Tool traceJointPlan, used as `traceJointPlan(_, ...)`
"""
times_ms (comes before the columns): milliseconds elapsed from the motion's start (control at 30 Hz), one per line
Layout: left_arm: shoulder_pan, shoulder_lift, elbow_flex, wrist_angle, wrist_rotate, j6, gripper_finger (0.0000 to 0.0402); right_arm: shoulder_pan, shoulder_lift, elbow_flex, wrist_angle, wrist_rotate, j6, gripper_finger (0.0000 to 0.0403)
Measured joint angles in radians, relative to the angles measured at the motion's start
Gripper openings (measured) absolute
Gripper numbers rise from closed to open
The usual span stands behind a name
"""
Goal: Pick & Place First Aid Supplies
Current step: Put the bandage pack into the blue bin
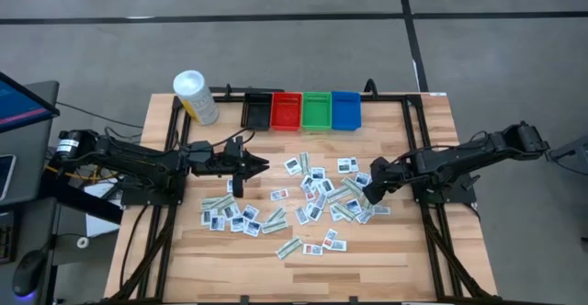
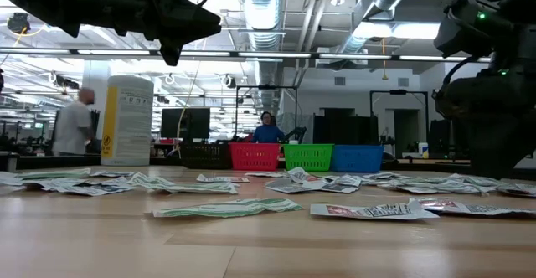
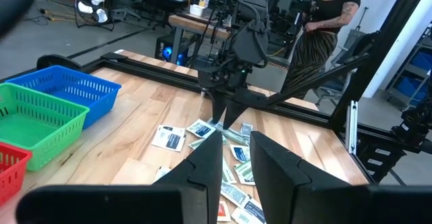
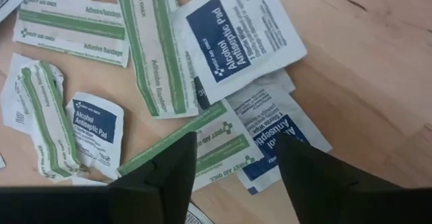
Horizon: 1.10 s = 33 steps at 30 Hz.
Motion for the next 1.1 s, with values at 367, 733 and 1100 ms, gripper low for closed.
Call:
traceJointPlan(367,0.000,0.000,0.000,-0.002,0.000,0.000,0.0076,0.000,0.001,-0.002,-0.001,-0.010,0.000,0.0131)
traceJointPlan(733,0.000,0.000,0.000,-0.002,0.000,0.000,0.0076,0.000,0.002,-0.002,-0.004,-0.012,0.000,0.0070)
traceJointPlan(1100,0.000,0.000,0.000,-0.005,0.000,0.000,0.0076,0.000,0.002,-0.003,-0.004,-0.013,0.000,0.0005)
